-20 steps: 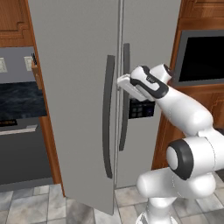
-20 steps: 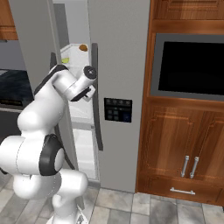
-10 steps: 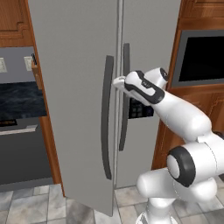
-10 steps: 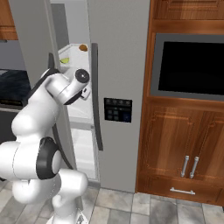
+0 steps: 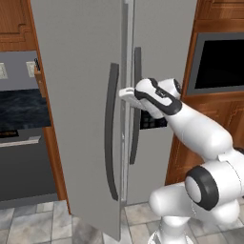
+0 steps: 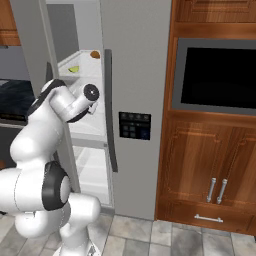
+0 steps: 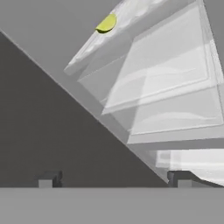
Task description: Take the lemon wedge from the fridge and place it on the plate with fish on the dining counter.
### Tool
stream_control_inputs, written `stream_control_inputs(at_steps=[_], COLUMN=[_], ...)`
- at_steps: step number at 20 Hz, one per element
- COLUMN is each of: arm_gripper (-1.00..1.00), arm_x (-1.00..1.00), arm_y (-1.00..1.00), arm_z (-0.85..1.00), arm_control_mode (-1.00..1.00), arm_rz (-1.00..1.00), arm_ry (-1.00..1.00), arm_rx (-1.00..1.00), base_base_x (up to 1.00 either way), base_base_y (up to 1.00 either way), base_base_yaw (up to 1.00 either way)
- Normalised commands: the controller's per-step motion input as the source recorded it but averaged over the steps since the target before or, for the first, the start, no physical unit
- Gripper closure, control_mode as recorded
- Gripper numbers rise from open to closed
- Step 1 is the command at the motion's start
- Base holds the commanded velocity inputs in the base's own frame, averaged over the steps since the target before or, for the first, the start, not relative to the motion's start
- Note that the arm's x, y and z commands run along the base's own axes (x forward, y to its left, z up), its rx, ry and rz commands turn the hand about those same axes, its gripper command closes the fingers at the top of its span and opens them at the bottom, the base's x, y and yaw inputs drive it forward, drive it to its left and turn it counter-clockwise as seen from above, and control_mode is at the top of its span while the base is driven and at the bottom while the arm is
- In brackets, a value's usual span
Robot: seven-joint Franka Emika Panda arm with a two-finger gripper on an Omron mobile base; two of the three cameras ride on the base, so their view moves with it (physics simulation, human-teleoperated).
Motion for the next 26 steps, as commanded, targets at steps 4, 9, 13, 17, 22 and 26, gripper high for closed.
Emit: stream_control_inputs(at_steps=[4, 9, 13, 17, 22, 26], arm_gripper=[-1.0, -1.0, -1.0, -1.0, -1.0, -1.0], arm_x=[-0.01, 0.0, -0.12, -0.31, -0.24, -0.22], arm_y=[1.0, 1.0, 1.0, 1.0, 1.0, 1.0], arm_z=[0.28, 0.15, 0.07, 0.03, 0.01, 0.0], arm_control_mode=[-1.0, -1.0, -1.0, -1.0, -1.0, -1.0], arm_rz=[0.27, 0.24, 0.24, 0.24, 0.19, 0.09], arm_ry=[0.0, -0.02, -0.05, -0.09, -0.11, -0.14], arm_rx=[0.0, 0.0, -0.01, -0.04, -0.07, -0.08], base_base_x=[0.0, 0.0, 0.0, 0.0, 0.0, 0.0], base_base_y=[0.0, 0.0, 0.0, 0.0, 0.0, 0.0], base_base_yaw=[0.0, 0.0, 0.0, 0.0, 0.0, 0.0])
